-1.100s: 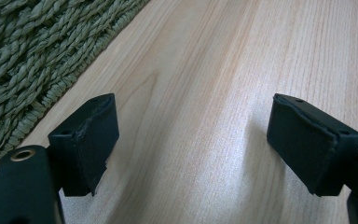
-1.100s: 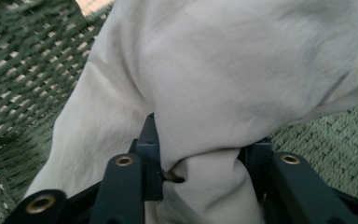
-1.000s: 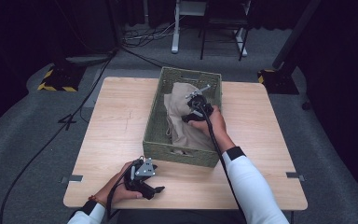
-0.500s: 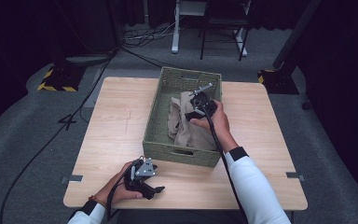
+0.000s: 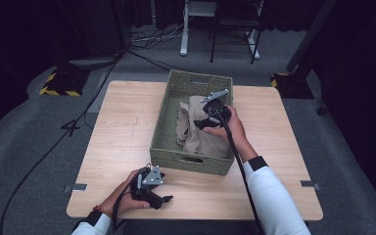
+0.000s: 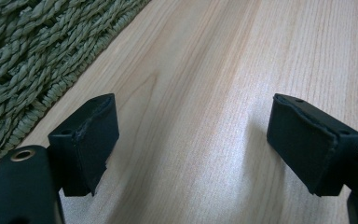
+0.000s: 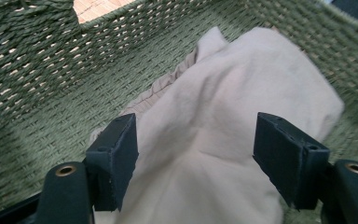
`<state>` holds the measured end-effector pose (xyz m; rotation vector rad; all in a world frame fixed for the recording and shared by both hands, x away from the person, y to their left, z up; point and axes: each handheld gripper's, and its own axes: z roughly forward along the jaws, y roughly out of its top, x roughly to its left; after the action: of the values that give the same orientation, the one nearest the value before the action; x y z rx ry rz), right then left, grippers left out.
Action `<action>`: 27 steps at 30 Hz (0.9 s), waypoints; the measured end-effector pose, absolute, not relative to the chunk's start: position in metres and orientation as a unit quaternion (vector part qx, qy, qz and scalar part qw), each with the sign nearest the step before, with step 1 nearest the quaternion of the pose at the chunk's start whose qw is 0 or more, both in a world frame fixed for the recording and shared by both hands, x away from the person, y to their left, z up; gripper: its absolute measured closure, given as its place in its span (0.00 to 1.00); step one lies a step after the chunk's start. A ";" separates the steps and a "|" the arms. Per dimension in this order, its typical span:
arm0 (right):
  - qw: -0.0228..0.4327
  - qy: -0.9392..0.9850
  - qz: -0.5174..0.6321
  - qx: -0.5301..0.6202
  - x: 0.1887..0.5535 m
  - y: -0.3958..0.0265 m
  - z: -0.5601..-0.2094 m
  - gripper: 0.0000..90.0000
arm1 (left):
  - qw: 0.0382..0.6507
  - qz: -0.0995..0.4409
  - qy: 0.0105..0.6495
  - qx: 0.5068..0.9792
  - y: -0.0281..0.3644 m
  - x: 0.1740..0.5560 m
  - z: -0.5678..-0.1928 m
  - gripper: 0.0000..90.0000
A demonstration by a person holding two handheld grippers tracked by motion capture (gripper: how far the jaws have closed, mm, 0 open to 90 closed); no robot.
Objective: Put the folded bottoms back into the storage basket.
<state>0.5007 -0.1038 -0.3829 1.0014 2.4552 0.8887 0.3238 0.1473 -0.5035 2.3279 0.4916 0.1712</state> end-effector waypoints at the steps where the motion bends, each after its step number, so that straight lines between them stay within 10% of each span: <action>1: 0.176 0.865 0.312 0.351 0.499 -0.106 -0.381 0.34 | 0.370 0.066 0.191 0.907 0.147 0.324 -0.503 0.19; 27: 0.219 0.858 0.349 0.308 0.455 -0.175 -0.347 0.33 | 0.368 0.068 0.193 0.907 0.147 0.324 -0.503 0.19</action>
<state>0.4554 -0.1752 -0.3466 0.8511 2.3738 0.9659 0.3238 0.1473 -0.5035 2.3303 0.4953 0.1742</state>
